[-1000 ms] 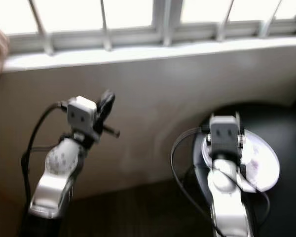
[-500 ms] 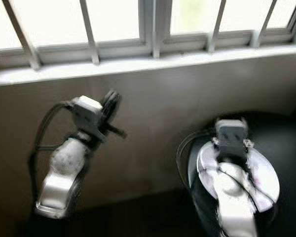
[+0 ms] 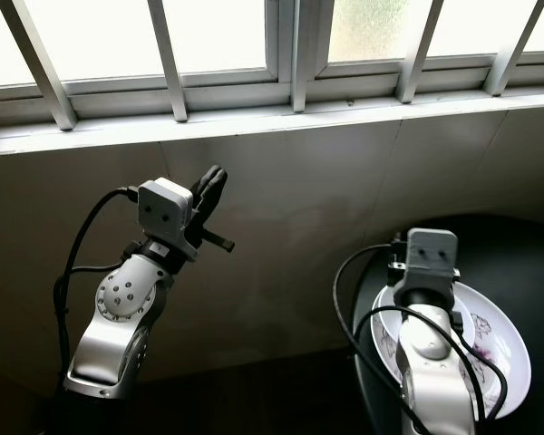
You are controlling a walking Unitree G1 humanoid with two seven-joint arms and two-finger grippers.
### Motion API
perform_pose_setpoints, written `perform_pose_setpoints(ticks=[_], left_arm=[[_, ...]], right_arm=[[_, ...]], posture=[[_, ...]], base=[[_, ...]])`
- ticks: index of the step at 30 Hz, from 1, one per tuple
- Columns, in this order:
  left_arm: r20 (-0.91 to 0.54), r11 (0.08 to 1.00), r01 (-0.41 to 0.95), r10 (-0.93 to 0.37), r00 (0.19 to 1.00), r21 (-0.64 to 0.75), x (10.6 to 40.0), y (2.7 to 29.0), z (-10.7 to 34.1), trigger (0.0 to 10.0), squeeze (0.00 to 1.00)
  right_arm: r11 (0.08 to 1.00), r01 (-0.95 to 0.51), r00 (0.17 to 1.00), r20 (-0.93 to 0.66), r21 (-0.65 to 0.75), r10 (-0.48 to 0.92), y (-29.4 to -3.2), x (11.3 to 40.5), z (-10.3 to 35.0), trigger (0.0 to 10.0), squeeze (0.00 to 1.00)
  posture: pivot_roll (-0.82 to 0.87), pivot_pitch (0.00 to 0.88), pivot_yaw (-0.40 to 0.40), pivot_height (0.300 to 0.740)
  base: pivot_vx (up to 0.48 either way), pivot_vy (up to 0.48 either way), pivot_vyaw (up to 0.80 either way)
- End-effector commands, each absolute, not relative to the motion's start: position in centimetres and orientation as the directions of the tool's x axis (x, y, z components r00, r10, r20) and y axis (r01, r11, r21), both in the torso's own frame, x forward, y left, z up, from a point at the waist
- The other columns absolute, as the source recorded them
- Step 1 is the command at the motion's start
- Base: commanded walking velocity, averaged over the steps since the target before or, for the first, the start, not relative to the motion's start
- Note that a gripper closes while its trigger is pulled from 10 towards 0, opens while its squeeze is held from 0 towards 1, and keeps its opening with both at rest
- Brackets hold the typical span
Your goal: Kitchen organization
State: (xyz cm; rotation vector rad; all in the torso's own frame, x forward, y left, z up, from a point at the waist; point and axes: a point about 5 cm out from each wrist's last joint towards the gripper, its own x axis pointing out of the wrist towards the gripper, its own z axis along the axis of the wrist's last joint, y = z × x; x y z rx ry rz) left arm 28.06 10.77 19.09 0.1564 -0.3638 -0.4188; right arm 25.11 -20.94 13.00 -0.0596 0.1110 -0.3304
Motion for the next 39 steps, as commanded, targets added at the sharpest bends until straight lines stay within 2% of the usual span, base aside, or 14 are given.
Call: perform_pose_setpoints(ticks=[1,5,7,12,17,24,30,39], left_arm=[[0.301,0.899,0.374,-0.431,0.851,0.228,28.1,10.6,19.0,10.0,0.0],[0.299,0.899,0.373,-0.43,0.852,0.232,28.1,10.6,18.9,10.0,0.0],[0.297,0.898,0.373,-0.43,0.852,0.232,28.1,10.6,18.9,10.0,0.0],[0.299,0.901,0.367,-0.425,0.854,0.233,28.1,10.6,18.9,10.0,0.0],[0.304,0.903,0.36,-0.42,0.855,0.235,28.1,10.7,18.9,10.0,0.0],[0.303,0.903,0.358,-0.419,0.856,0.236,28.1,10.7,18.9,10.0,0.0],[0.3,0.902,0.363,-0.422,0.855,0.236,28.1,10.6,18.8,10.0,0.0],[0.299,0.902,0.36,-0.421,0.856,0.239,28.1,10.6,18.8,10.0,0.0]], right_arm=[[0.947,0.314,0.939,-0.126,-0.065,-0.32,-21.2,25.0,12.9,10.0,0.0],[0.972,0.22,0.944,-0.232,-0.083,-0.233,-20.9,24.9,11.6,10.0,0.0],[0.968,0.235,0.935,-0.252,-0.084,-0.249,-21.4,24.8,11.3,10.0,0.0],[0.983,0.185,0.924,-0.337,-0.021,-0.181,-21.7,24.9,10.6,10.0,0.0],[0.979,0.2,0.903,-0.38,-0.047,-0.202,-23.0,25.1,10.2,10.0,0.0],[0.983,0.175,0.886,-0.428,-0.049,-0.179,-23.2,25.1,9.8,10.0,0.0],[0.982,0.185,0.843,-0.52,0.042,-0.137,-23.3,24.5,8.1,10.0,0.0],[0.981,0.186,0.826,-0.548,0.05,-0.129,-23.7,24.4,7.4,10.0,0.0]], posture=[[0.07,0.0,-0.028,0.74],[0.06,0.0,-0.027,0.74],[0.06,0.0,-0.027,0.74],[0.06,0.0,-0.03,0.74],[0.07,0.0,-0.035,0.74],[0.07,0.0,-0.036,0.74],[0.07,0.0,-0.033,0.74],[0.07,0.0,-0.036,0.74]], base=[[0.0,0.0,0.0],[0.0,0.0,0.0],[0.0,0.0,0.0],[0.0,0.0,0.0],[0.0,0.0,0.0],[0.0,0.0,0.0],[0.0,0.0,0.0],[0.0,0.0,0.0]])
